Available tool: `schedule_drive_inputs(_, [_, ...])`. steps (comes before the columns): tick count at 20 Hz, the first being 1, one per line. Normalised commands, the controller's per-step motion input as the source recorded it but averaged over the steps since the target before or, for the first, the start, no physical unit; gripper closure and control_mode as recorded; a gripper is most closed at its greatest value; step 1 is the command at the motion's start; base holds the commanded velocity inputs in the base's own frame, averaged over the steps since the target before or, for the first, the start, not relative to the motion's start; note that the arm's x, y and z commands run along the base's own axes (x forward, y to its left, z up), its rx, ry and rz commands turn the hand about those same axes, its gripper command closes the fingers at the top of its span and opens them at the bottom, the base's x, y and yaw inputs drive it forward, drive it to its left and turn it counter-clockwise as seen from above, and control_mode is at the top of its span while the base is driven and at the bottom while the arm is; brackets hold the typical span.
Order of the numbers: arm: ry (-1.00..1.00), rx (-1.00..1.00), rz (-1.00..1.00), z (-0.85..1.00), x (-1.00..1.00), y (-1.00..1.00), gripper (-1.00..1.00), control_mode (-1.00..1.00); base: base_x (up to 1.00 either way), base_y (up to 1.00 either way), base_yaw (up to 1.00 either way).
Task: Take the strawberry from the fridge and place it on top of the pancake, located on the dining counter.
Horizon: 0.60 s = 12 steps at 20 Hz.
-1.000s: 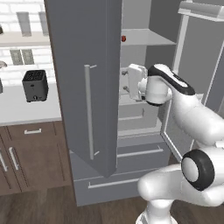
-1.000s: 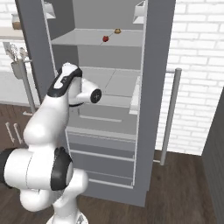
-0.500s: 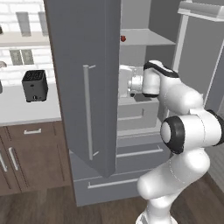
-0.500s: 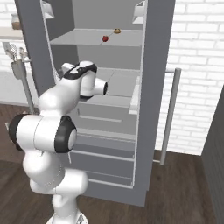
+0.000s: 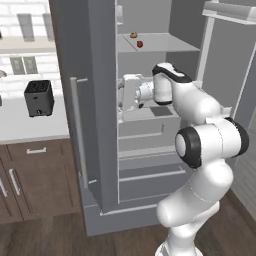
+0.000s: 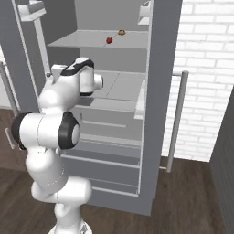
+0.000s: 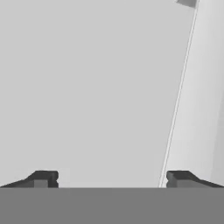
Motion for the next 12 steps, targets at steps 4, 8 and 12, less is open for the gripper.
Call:
schedule_drive_inputs(4, [0.0, -0.04, 0.23, 0.0, -0.44, 1.0, -1.0, -1.0, 0.0, 0.0, 0.0])
schedule_drive_inputs(8, [-0.01, -0.03, 0.15, 0.0, -0.29, 1.0, -1.0, -1.0, 0.0, 0.0, 0.0])
schedule_drive_inputs(12, [-0.02, -0.01, 0.04, 0.0, -0.08, 0.84, -1.0, -1.0, 0.0, 0.0, 0.0])
